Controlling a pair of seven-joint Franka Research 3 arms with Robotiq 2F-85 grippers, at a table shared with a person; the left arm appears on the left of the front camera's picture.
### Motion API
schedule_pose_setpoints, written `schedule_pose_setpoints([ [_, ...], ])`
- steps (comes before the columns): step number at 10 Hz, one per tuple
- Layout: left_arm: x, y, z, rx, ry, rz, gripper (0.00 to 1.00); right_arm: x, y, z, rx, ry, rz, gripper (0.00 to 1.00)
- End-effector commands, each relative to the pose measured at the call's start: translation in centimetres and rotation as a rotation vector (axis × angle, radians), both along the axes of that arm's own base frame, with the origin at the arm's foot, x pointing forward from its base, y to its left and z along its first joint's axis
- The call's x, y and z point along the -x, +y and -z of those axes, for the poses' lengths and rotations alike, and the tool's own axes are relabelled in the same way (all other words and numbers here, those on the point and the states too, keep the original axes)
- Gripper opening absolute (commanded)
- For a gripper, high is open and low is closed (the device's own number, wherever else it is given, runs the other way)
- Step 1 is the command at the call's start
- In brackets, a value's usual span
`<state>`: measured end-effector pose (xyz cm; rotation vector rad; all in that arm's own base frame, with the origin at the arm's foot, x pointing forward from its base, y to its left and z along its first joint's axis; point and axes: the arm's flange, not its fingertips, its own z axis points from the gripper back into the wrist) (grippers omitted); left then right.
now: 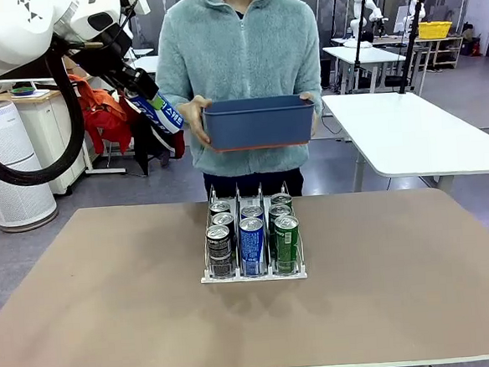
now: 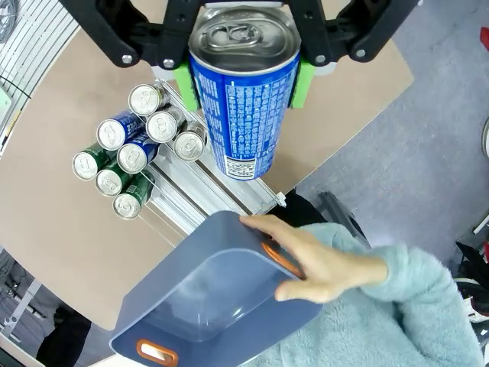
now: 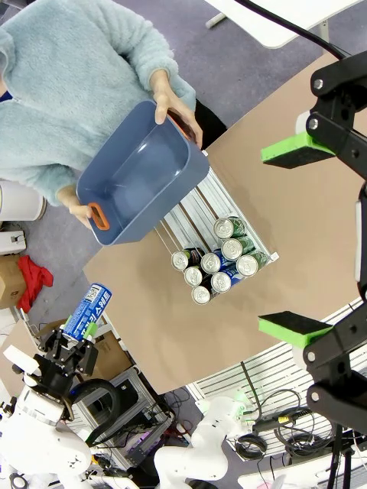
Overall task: Fill the beverage cans into the dispenser.
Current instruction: Place the picked Ionic drink in the line of the Automatic Can Dispenser with the same cans.
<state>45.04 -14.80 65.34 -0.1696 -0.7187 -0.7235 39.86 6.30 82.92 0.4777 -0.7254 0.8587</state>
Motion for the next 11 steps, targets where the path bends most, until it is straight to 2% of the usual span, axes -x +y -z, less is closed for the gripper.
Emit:
schedule_pose_setpoints([
  [1,1.6,0.0,-0.9,0.003,0.047,-0.042,0.57,0.1,-0.1,0.0,0.002,0.007,-0.004,1.00],
  [3,4.2,-1.8,-1.4,0.011,0.131,-0.043,0.57,0.1,-0.1,0.0,0.002,0.007,-0.004,1.00],
  [4,5.4,-2.7,-1.3,0.017,0.198,-0.049,0.57,0.1,-0.1,0.0,0.002,0.007,-0.004,1.00],
  [7,8.2,-5.8,1.0,-0.132,0.389,0.032,0.57,0.1,-0.1,0.0,0.002,0.007,-0.004,1.00],
  [9,9.3,-7.8,2.3,-0.188,0.436,0.084,0.57,0.1,-0.1,0.0,0.002,0.007,-0.004,1.00],
  [11,9.3,-8.0,2.7,-0.187,0.461,0.077,0.57,0.1,-0.1,0.0,0.002,0.007,-0.004,1.00],
])
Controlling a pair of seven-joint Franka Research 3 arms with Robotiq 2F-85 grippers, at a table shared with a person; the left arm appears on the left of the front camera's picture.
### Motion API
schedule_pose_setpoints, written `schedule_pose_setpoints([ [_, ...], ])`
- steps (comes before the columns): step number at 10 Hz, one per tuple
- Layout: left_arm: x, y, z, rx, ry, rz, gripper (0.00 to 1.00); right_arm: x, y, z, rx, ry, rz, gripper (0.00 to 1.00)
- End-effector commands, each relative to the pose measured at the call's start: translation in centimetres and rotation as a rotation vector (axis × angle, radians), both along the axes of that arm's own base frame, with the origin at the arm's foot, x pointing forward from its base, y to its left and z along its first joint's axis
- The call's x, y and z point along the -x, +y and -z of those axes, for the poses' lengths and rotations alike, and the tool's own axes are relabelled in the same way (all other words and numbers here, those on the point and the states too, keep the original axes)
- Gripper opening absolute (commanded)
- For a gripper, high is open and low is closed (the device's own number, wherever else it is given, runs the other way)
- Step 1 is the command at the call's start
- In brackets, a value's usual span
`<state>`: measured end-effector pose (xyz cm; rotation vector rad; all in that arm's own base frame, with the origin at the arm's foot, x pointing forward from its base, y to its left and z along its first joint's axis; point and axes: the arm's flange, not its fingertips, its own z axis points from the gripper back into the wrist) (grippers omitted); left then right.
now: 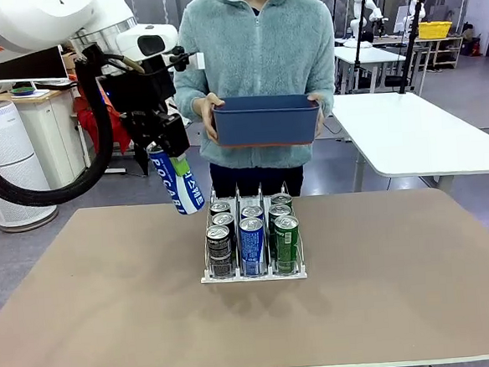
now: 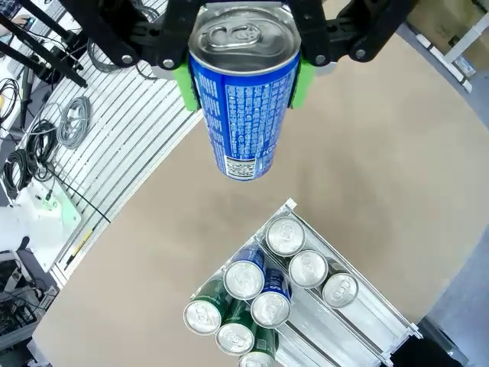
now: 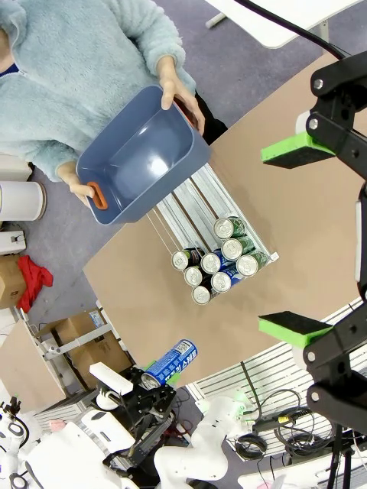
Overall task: Fill the beverage cans into the dispenser.
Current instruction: Place the picked Ionic drink in the line of the Automatic Can Dispenser with the same cans.
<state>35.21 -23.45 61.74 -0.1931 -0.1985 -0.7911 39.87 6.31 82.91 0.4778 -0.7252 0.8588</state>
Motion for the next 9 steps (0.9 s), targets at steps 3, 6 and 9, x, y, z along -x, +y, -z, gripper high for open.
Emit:
schedule_pose_setpoints([
  [3,0.0,0.2,-0.2,0.006,-0.009,-0.005,0.57,0.1,-0.1,-0.1,0.002,0.006,-0.004,1.00],
  [6,-0.1,0.0,0.1,0.000,0.001,-0.001,0.57,0.1,-0.1,-0.1,0.002,0.006,-0.004,1.00],
  [9,-0.4,-2.7,1.2,0.009,-0.048,-0.120,0.57,0.1,-0.1,-0.1,0.002,0.006,-0.004,1.00],
])
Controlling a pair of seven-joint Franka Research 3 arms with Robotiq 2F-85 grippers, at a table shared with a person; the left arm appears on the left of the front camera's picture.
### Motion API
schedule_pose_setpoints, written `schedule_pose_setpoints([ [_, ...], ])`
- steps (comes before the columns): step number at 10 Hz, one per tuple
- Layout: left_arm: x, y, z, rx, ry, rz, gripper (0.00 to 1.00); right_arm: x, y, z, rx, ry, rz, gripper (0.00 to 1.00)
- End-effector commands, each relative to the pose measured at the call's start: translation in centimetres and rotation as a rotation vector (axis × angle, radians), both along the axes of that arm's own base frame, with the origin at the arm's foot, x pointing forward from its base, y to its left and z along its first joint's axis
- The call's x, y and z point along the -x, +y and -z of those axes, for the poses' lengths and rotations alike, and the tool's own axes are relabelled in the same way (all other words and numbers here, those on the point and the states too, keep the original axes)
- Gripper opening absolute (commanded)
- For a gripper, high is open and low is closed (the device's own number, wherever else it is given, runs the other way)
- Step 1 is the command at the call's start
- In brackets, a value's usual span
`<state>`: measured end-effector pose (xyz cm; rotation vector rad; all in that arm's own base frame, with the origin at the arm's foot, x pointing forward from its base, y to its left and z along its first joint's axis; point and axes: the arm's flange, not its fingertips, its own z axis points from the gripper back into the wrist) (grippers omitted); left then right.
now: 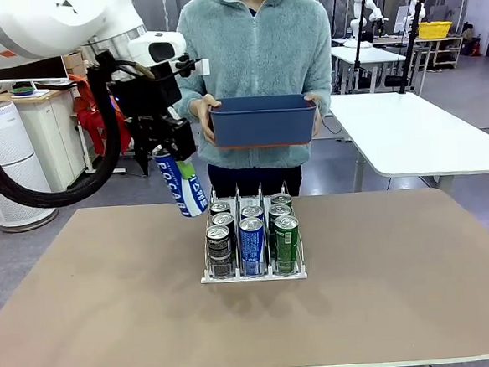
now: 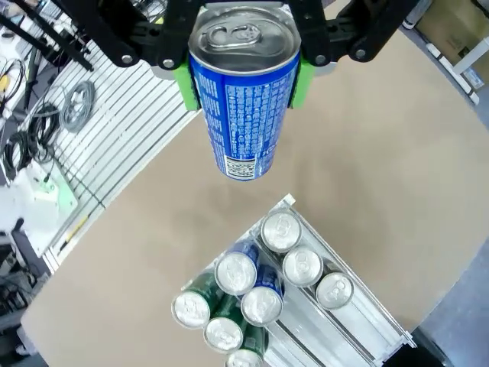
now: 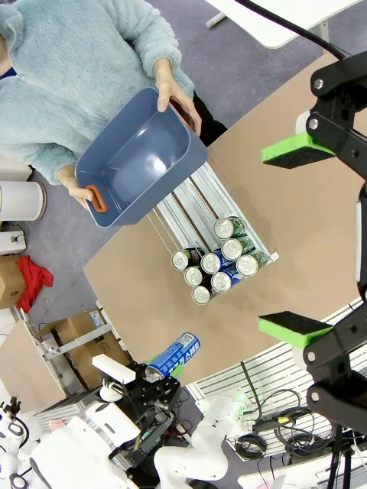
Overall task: Fill the beverage cans into the dispenser.
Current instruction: Place the picked Ionic drink in the line of the Automatic Can Dispenser with the same cans.
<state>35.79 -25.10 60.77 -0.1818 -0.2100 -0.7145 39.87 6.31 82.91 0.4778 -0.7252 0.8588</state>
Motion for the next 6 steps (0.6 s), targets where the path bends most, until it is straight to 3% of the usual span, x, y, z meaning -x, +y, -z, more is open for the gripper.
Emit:
schedule_pose_setpoints([
  [1,0.9,-2.6,0.3,0.025,-0.061,-0.033,0.57,0.1,-0.1,-0.1,0.002,0.006,-0.004,1.00],
  [6,3.7,-7.6,3.1,0.010,-0.133,0.098,0.57,0.1,-0.1,-0.1,0.002,0.006,-0.004,1.00],
])
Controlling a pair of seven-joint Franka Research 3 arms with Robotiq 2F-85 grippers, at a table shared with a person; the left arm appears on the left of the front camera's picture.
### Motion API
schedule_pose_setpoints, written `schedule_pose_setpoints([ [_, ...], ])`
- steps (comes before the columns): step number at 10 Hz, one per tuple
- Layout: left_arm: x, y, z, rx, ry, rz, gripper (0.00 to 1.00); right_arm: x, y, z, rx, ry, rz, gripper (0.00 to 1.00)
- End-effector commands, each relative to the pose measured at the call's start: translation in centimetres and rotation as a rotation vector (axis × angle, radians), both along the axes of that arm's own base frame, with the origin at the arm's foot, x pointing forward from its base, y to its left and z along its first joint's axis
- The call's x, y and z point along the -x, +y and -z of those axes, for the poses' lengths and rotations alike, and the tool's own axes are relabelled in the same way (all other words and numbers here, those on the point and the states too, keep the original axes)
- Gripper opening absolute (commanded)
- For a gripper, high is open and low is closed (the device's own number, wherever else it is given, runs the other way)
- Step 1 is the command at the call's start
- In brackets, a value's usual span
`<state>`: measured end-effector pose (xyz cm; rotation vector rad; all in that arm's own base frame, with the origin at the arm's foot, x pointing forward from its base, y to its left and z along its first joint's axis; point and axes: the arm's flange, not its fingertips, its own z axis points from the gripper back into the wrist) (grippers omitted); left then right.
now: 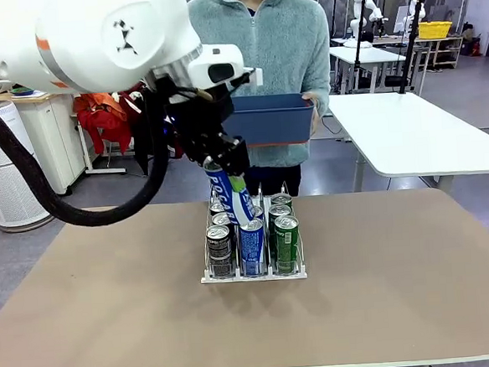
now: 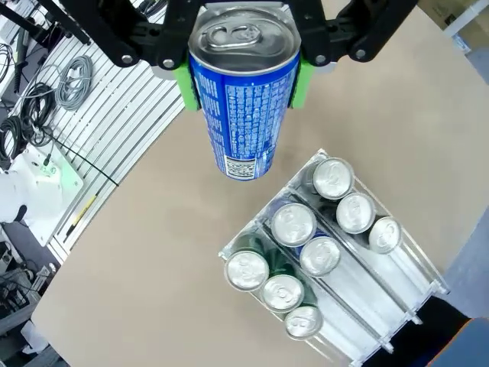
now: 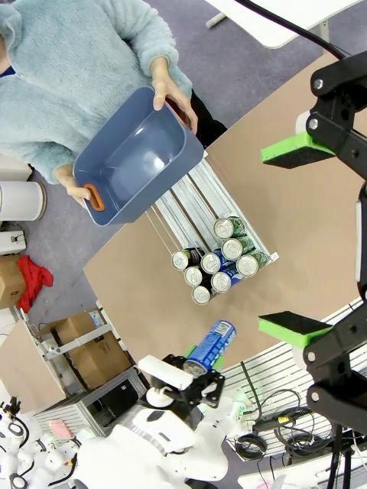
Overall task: Fill the beverage cans into the dispenser.
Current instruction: Place the picked Ionic drink in the line of the Automatic Can Dispenser with the same cans.
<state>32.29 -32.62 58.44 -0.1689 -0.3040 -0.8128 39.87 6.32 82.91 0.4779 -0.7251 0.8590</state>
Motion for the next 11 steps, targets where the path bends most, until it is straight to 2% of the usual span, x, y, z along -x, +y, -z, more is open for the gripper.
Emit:
schedule_pose_setpoints([
  [1,0.5,-0.1,1.8,-0.001,-0.048,0.059,0.57,0.1,-0.1,-0.1,0.002,0.006,-0.004,1.00],
  [5,0.0,-1.7,6.1,0.029,-0.008,0.078,0.57,0.1,-0.1,-0.1,0.002,0.006,-0.004,1.00],
  [6,-0.7,-1.9,7.0,0.014,-0.061,0.105,0.57,0.1,-0.1,-0.1,0.002,0.006,-0.004,1.00],
  [9,-2.9,-1.9,9.0,-0.022,-0.030,0.131,0.57,0.1,-0.1,-0.1,0.002,0.006,-0.004,1.00],
  [11,-3.8,-1.5,9.3,-0.028,-0.011,0.145,0.57,0.1,-0.1,-0.1,0.002,0.006,-0.004,1.00],
])
